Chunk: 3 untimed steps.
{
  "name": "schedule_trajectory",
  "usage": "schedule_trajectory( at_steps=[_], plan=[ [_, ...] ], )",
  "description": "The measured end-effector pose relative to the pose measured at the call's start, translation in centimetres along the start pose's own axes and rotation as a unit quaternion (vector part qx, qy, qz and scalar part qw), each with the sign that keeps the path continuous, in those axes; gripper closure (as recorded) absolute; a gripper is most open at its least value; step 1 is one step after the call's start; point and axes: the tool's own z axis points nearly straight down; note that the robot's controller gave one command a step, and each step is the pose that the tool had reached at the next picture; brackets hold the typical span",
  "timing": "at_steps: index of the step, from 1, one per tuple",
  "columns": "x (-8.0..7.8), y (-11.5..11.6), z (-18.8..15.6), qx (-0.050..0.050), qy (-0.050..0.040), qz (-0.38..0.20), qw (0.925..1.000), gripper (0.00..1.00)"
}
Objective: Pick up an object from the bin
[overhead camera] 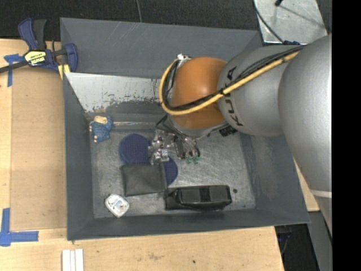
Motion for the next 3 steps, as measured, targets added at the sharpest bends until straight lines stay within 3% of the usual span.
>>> schedule_trajectory(
  at_steps=[1,2,3],
  plan=[
    [0.6,0.4,-7.1,0.000,-0.0017,0.010,0.9999,1.00],
    [0.7,0.4,-6.7,0.001,0.0015,0.011,0.9999,0.00],
    [-1.0,-0.4,1.5,0.000,-0.0004,0.038,0.9993,0.00]
  ],
)
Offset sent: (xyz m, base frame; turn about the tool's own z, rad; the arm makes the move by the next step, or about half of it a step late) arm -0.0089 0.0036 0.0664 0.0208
